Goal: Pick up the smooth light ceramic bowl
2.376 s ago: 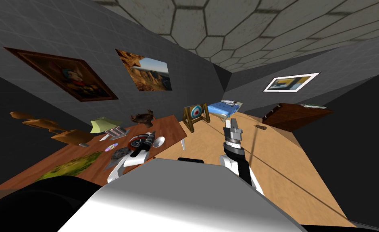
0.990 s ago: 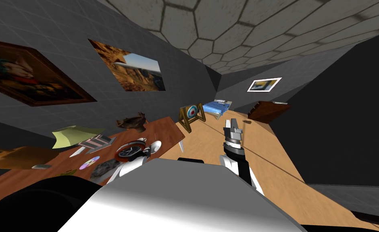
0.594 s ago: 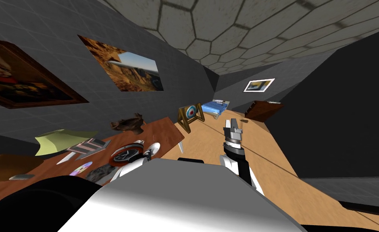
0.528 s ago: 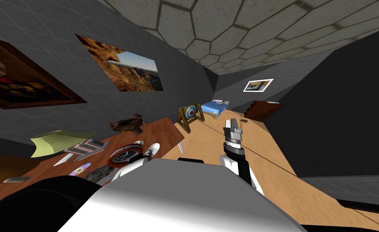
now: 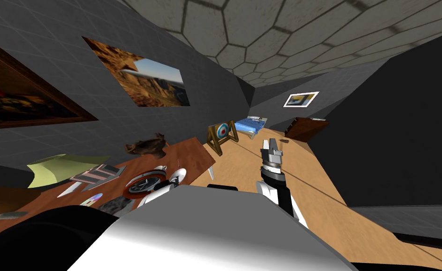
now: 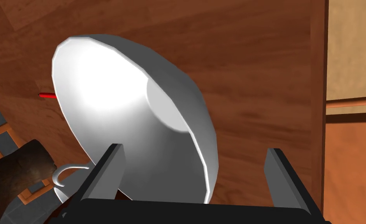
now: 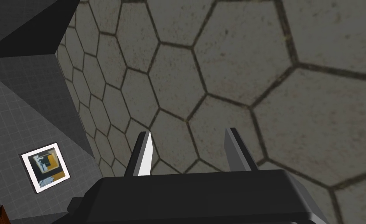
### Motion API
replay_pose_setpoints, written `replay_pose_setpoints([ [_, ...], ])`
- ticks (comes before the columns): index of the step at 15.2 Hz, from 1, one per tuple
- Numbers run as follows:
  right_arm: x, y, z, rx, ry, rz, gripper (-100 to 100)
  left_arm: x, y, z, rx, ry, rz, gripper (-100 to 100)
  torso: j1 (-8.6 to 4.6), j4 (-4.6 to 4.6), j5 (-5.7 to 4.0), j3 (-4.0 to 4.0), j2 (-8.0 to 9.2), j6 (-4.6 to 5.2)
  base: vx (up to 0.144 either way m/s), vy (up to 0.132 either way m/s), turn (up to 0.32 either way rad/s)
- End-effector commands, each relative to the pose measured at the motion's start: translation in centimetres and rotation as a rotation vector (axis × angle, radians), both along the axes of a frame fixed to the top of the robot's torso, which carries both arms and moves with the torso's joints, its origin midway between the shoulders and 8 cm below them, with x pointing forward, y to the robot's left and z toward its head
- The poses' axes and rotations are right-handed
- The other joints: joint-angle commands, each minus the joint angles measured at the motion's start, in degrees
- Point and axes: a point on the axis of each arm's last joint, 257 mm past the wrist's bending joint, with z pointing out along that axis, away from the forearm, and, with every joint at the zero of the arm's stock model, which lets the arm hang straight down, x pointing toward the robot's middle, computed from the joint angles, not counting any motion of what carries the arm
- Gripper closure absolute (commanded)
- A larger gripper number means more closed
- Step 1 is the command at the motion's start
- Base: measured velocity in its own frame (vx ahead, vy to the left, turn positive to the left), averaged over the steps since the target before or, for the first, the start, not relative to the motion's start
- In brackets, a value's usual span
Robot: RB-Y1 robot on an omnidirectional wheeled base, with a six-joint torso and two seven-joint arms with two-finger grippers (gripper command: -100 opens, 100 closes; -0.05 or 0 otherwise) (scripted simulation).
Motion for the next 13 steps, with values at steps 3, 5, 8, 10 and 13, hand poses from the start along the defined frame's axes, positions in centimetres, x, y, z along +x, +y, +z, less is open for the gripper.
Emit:
replay_pose_setpoints([
  [3,0.0,0.0,0.0,0.0,0.0,0.0,0,0.1,0.0,-0.3,0.001,-0.003,-0.001,100,-0.03,0.0,-0.01,0.01,0.02,0.0,0.005,0.014,0.005],
  [5,0.0,0.0,0.0,0.0,0.0,0.0,0,0.1,0.0,-0.3,0.001,-0.002,-0.001,100,-0.08,0.02,-0.03,0.03,0.04,0.01,-0.002,-0.001,0.012],
  [8,0.0,0.0,0.0,0.0,0.0,0.0,0,-0.1,0.0,0.4,0.001,0.0,0.001,100,-0.14,-0.03,-0.08,-0.01,0.02,0.23,-0.001,-0.004,-0.004],
  [10,0.0,0.0,0.0,0.0,0.0,0.0,0,-0.4,0.0,0.9,0.0,0.002,0.003,100,-0.26,0.01,-0.11,0.04,0.07,0.25,-0.016,-0.027,-0.048],
  [13,0.0,0.0,0.0,0.0,0.0,0.0,0,-0.4,0.1,1.0,0.001,0.002,0.003,100,-0.32,0.04,-0.12,0.08,0.13,0.22,-0.011,-0.023,-0.006],
])
